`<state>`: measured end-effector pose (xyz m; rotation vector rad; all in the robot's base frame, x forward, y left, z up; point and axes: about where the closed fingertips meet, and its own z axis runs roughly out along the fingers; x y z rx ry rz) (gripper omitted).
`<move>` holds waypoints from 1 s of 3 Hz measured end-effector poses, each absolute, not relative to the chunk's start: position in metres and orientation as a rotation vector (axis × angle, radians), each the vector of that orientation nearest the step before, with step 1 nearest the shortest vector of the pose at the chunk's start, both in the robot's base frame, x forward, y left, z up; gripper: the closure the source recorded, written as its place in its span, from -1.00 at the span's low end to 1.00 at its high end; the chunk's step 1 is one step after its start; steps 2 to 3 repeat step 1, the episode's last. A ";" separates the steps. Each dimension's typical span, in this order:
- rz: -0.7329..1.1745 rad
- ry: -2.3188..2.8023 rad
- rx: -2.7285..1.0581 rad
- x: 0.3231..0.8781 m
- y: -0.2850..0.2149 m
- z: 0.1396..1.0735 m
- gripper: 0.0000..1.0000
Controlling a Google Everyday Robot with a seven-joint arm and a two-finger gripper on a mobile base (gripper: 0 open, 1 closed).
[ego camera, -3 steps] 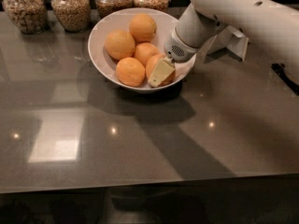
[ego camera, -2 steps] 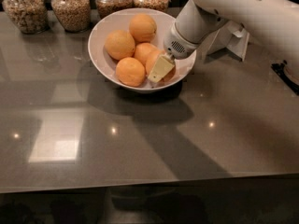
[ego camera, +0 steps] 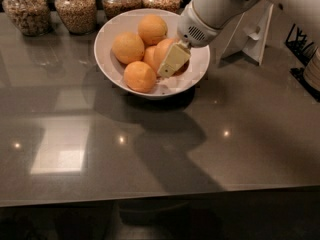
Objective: Pick orange from white bowl
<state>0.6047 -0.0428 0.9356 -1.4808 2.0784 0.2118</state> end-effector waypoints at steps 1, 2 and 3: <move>0.176 2.025 -1.513 0.586 -0.046 0.964 1.00; 0.176 2.025 -1.513 0.586 -0.046 0.964 1.00; 0.176 2.025 -1.513 0.586 -0.046 0.964 1.00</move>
Offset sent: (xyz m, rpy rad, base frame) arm 0.0000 0.0000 0.0000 0.0000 0.0000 0.0000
